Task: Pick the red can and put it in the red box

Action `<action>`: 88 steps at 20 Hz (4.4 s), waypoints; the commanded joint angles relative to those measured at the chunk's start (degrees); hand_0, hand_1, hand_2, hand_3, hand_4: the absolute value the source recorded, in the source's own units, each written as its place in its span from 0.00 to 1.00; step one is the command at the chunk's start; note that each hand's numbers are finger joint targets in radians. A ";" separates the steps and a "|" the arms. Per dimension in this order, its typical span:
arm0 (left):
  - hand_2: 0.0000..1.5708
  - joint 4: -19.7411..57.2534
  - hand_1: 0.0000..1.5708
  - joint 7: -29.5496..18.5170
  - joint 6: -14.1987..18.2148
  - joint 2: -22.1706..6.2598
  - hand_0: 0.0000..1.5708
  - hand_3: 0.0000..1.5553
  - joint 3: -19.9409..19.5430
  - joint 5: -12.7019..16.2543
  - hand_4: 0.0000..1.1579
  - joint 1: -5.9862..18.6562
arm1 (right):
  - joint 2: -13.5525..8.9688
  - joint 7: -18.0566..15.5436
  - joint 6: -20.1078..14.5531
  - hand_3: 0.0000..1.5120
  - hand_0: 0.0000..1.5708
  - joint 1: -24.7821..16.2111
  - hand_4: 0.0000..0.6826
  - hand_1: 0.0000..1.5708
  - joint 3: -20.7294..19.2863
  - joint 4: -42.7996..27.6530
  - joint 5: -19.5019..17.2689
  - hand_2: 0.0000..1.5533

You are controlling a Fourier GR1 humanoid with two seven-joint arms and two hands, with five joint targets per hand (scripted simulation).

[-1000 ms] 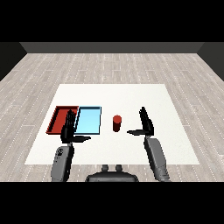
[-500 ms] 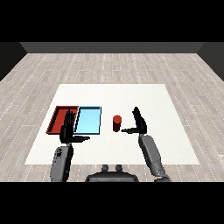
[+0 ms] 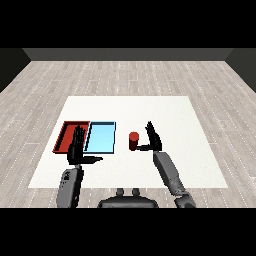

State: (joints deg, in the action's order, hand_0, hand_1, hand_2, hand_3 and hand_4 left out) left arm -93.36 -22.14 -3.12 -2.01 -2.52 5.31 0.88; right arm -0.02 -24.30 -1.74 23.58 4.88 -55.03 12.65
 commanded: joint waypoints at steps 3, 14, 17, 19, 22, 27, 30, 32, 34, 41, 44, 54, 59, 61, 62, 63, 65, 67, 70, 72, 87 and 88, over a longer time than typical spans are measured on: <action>0.00 2.17 0.00 -0.60 1.44 1.02 0.00 0.00 0.15 -0.76 0.00 1.43 | 0.02 -6.24 -2.28 0.00 0.00 3.54 0.00 0.00 4.14 11.51 5.25 0.00; 0.00 -0.66 0.00 -0.69 0.22 0.29 0.00 0.00 -0.02 0.02 0.00 -1.59 | 0.01 -6.15 0.30 0.00 0.00 7.71 0.00 0.00 4.17 16.17 8.00 0.00; 0.00 4.46 0.00 -2.99 0.13 -0.50 0.00 0.00 -1.33 -0.57 0.00 2.09 | 0.02 -8.56 -2.15 0.00 0.00 9.44 0.00 0.00 9.97 18.70 14.91 0.00; 0.00 -0.43 0.00 -2.24 0.24 0.24 0.00 0.00 -0.29 -0.20 0.00 -1.46 | 0.02 -6.33 -1.78 0.00 0.00 10.35 0.00 0.00 9.34 16.40 14.91 0.00; 0.00 -1.76 0.00 -0.42 -0.12 -1.15 0.00 0.00 -1.52 0.51 0.00 -0.97 | 0.02 -9.75 -3.42 0.00 0.00 12.73 0.00 0.00 12.60 20.99 18.49 0.00; 0.00 0.77 0.00 -2.16 0.11 0.01 0.00 0.00 -0.47 -0.22 0.00 -0.27 | 0.02 -12.97 -4.28 0.00 0.00 13.49 0.00 0.00 19.36 24.60 23.80 0.00; 0.00 -2.15 0.00 -0.52 -0.80 -1.01 0.00 0.00 -0.95 0.73 0.00 -2.33 | 0.02 -12.38 -0.85 0.00 0.00 16.75 0.00 0.00 16.80 28.83 23.74 0.00; 0.00 3.65 0.00 -4.04 -1.08 -0.99 0.00 0.00 -1.99 0.53 0.00 0.36 | 0.02 -12.23 0.61 0.00 0.00 20.44 0.00 0.00 15.63 32.79 25.06 0.00; 0.00 7.11 0.00 -5.15 2.90 1.90 0.00 0.00 0.69 -2.75 0.00 3.77 | 0.02 -12.18 -3.29 0.00 0.00 17.91 0.00 0.00 21.77 27.96 29.07 0.00; 0.00 3.99 0.00 -2.27 -0.78 -1.26 0.00 0.00 -2.70 1.58 0.00 2.44 | 0.02 -15.50 -6.95 0.00 0.00 17.70 0.00 0.00 29.03 31.34 33.69 0.00; 0.00 -0.57 0.00 0.62 1.05 0.38 0.00 0.00 0.62 -0.76 0.00 -0.36 | 0.02 -13.20 -13.45 0.00 0.00 15.38 0.00 0.00 30.85 25.15 38.02 0.00; 0.00 2.91 0.00 -0.22 -0.39 -1.85 0.00 0.00 -2.72 1.26 0.00 3.62 | 0.02 -11.06 -22.29 0.93 0.94 20.51 0.86 0.94 32.96 28.57 37.85 0.93; 0.00 3.10 0.00 -2.27 0.95 0.86 0.00 0.00 0.38 -1.18 0.00 0.77 | 0.02 -12.06 -22.33 0.91 0.93 21.53 0.88 0.93 31.99 29.21 35.77 0.93; 0.00 1.68 0.00 -3.03 0.16 0.85 0.00 0.00 0.92 -1.13 0.00 -0.92 | 0.02 -11.90 -24.56 0.91 0.92 20.87 0.88 0.92 34.30 25.99 35.71 0.92; 0.00 3.48 0.00 -4.52 -0.18 0.79 0.00 0.00 1.12 -1.70 0.00 -0.08 | 0.02 -11.81 -22.08 0.91 0.92 23.66 0.89 0.92 32.01 29.52 32.99 0.93; 0.00 3.59 0.00 -5.84 0.49 1.91 0.00 0.00 2.51 -2.21 0.00 -1.65 | 0.02 -16.45 -21.60 0.91 0.92 19.82 0.90 0.92 32.79 29.09 33.20 0.92; 0.00 1.64 0.00 -2.80 -1.22 -0.25 0.00 0.00 0.75 -0.45 0.00 -0.61 | -3.34 -11.50 -22.86 0.90 0.91 21.69 0.92 0.91 31.08 21.55 30.49 0.92; 0.00 -0.27 0.00 1.78 -0.17 -0.26 0.00 0.00 1.53 -0.92 0.00 0.72 | -2.01 -11.91 -25.78 0.91 0.90 20.69 0.91 0.90 30.34 19.24 28.62 0.92; 0.00 1.55 0.00 -1.18 -0.61 0.78 0.00 0.00 3.51 -2.50 0.00 -0.45 | -3.15 -10.23 -26.76 0.91 0.91 20.25 0.91 0.91 29.75 15.90 25.59 0.92; 0.00 3.54 0.00 -0.82 -0.06 0.38 0.00 0.00 2.62 -2.84 0.00 2.60 | -7.02 -8.08 -25.40 0.91 0.92 18.67 0.92 0.92 29.02 10.63 24.59 0.92; 0.00 1.87 0.00 6.34 7.84 2.00 0.00 0.00 15.47 -2.63 0.00 2.43 | -7.20 1.45 -31.41 0.92 0.92 5.12 0.96 0.92 27.09 -14.95 10.16 0.92; 0.00 0.64 0.00 9.80 5.11 1.10 0.00 0.00 12.81 -1.76 0.00 4.02 | -6.81 1.89 -33.51 0.91 0.92 1.84 0.96 0.92 29.95 -19.48 10.29 0.92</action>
State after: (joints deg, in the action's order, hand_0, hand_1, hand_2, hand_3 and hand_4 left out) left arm -91.14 -15.06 3.49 -0.26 10.85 2.51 4.60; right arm -7.98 -23.61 -34.48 30.32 34.27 -69.11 26.26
